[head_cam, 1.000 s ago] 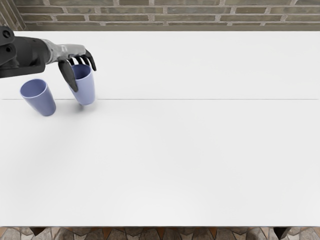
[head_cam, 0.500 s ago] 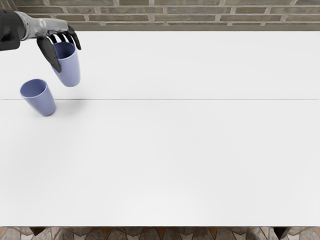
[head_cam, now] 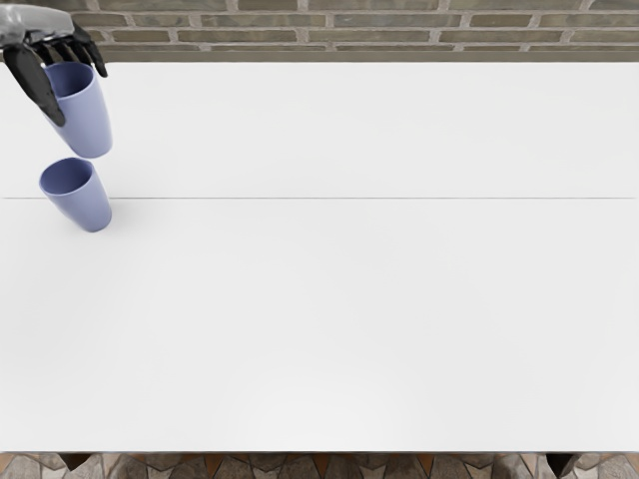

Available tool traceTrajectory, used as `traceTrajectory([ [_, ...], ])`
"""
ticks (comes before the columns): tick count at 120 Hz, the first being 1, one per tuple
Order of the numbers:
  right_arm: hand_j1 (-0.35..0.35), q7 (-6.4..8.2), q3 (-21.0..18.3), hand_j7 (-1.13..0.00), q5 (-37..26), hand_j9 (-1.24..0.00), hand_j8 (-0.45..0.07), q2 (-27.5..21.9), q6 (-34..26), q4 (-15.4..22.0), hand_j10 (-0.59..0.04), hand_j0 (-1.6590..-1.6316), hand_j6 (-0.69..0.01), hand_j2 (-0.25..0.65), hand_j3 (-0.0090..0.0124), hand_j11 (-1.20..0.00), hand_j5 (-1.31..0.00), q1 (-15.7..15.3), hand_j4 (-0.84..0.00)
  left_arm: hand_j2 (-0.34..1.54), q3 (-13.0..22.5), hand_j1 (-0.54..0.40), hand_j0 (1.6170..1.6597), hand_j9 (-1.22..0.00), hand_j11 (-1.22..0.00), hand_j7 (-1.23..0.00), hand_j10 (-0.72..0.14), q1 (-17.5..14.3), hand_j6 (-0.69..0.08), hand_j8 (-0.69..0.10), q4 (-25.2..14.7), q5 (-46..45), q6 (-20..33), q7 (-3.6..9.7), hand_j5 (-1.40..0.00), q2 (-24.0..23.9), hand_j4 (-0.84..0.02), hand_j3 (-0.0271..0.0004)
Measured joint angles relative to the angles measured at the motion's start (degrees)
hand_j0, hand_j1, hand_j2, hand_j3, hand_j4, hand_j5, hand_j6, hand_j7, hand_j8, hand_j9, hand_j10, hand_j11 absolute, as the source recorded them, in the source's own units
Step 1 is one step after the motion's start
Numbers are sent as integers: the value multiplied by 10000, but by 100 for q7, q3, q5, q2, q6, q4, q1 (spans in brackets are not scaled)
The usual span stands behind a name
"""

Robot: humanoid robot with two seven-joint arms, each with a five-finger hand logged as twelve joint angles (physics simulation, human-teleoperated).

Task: Pick up cup and place in cup with left hand

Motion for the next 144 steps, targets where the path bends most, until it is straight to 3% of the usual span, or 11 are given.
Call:
traceTrajectory([
  [55,-3491,0,2,0,0,0,-2,0,-1,0,-1,-16581,-2,-1,0,0,0,1,-1,763,378,-923,16556,-6263,-6232,-6206,-4255,-18,-3497,-2986,12,1,-63,-35,-6275,82,-4581,0],
  [117,-3491,0,2,0,0,0,-2,0,-2,0,-1,-16581,-2,-1,0,0,0,1,-1,871,512,-1016,16558,-6230,-6199,-6175,-4247,60,-3482,-2979,70,16,-44,-44,-6245,91,-4556,0],
  [129,-3491,0,3,0,0,0,-2,0,1,0,-1,-16581,-2,-1,0,0,0,1,-1,861,510,-989,16558,-6238,-6189,-6191,-4271,212,-3488,-2979,109,15,-30,-44,-6222,66,-4558,0],
  [144,-3491,0,2,0,0,0,-2,0,-1,0,-1,-16581,-2,0,0,0,0,-1,-1,1121,509,-1174,16560,-6233,-6189,-6194,-4222,263,-3429,-2937,242,15,-21,-134,-6265,39,-4508,0],
])
